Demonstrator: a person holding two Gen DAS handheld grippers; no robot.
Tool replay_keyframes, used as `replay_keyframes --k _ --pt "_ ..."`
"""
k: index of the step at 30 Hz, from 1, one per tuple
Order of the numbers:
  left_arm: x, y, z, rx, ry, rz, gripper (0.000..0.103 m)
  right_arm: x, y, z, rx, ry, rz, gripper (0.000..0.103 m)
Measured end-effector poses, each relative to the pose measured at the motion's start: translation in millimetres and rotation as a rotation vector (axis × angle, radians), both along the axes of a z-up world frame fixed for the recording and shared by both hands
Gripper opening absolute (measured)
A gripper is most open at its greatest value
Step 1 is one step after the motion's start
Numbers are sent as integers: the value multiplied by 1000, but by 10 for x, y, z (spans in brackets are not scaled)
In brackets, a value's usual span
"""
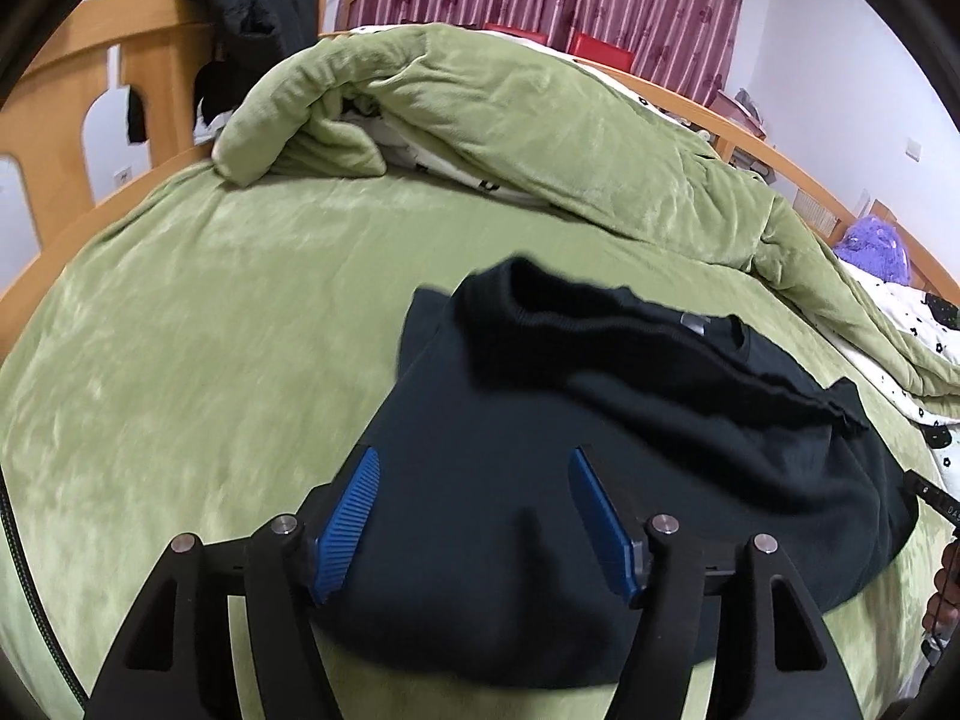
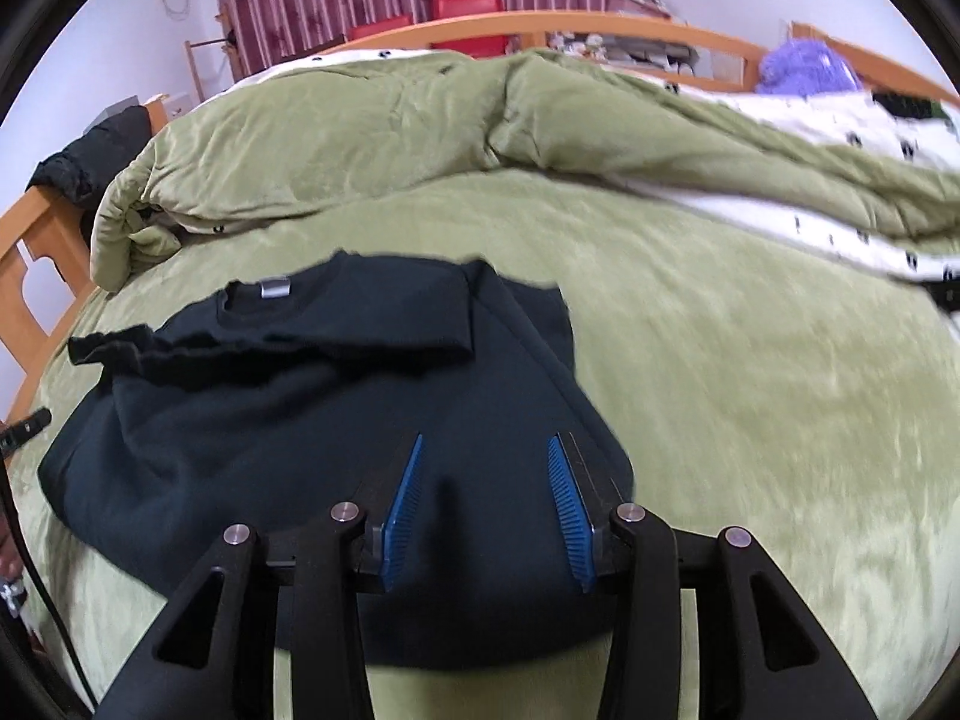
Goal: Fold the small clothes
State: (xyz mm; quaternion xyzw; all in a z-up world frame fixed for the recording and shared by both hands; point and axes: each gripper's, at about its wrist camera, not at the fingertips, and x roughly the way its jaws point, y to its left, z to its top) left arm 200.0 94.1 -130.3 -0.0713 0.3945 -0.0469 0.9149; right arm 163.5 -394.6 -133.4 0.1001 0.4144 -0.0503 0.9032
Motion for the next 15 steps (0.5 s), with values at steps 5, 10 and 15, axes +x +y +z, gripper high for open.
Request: replay_keyframes --k 5,10,15 --pt "-168 118 -223 -18 26 10 64 -192 -59 -164 -14 18 1 47" --pt "-215 170 -424 -24 52 27 65 -245 -57 -362 -27 41 -9 47" --pt "-199 189 -545 -25 67 17 68 -262 -67 -426 -38 27 -29 48"
